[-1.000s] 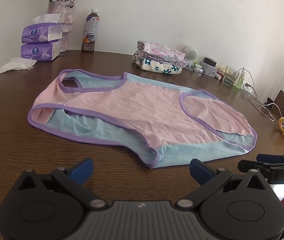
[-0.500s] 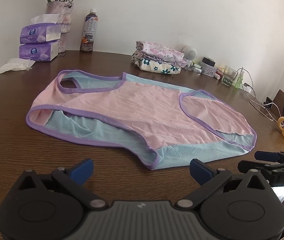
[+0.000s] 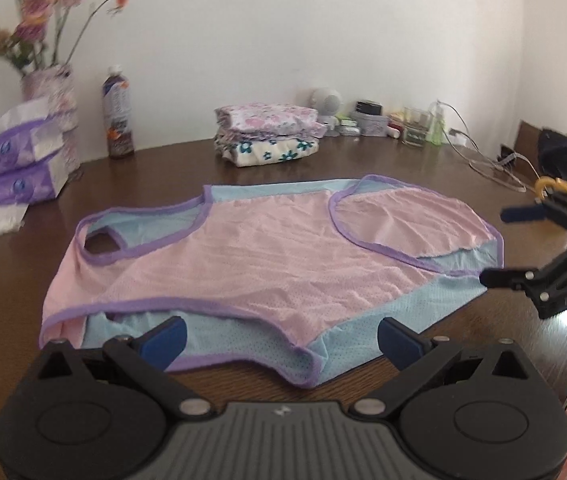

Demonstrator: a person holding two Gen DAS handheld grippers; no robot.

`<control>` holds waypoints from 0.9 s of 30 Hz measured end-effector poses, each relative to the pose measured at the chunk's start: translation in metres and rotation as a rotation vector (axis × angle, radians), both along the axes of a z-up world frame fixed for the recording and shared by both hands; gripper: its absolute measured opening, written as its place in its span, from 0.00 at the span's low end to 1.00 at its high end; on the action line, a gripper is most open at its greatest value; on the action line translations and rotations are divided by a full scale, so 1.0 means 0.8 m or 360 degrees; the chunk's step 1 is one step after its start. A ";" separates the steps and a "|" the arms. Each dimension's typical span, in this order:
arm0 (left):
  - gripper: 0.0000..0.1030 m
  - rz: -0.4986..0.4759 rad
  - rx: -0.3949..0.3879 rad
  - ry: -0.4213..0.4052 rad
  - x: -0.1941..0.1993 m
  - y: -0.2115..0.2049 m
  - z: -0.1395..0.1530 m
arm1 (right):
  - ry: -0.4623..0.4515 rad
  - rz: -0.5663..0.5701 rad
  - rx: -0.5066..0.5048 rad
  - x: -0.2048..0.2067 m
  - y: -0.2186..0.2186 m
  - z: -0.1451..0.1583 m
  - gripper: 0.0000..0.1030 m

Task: Fold clothes
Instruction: 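Grasp the garment's lavender-trimmed edge with the left gripper while the right gripper grasps the opposite end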

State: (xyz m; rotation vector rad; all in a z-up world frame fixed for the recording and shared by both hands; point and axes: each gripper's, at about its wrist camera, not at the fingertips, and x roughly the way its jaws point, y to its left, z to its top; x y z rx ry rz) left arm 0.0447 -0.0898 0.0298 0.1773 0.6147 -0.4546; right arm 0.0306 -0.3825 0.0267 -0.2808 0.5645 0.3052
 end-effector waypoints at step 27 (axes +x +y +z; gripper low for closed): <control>0.01 -0.0947 0.0828 -0.0063 0.002 -0.096 -0.037 | 0.0251 0.0718 -0.0587 0.018 0.017 -0.017 0.02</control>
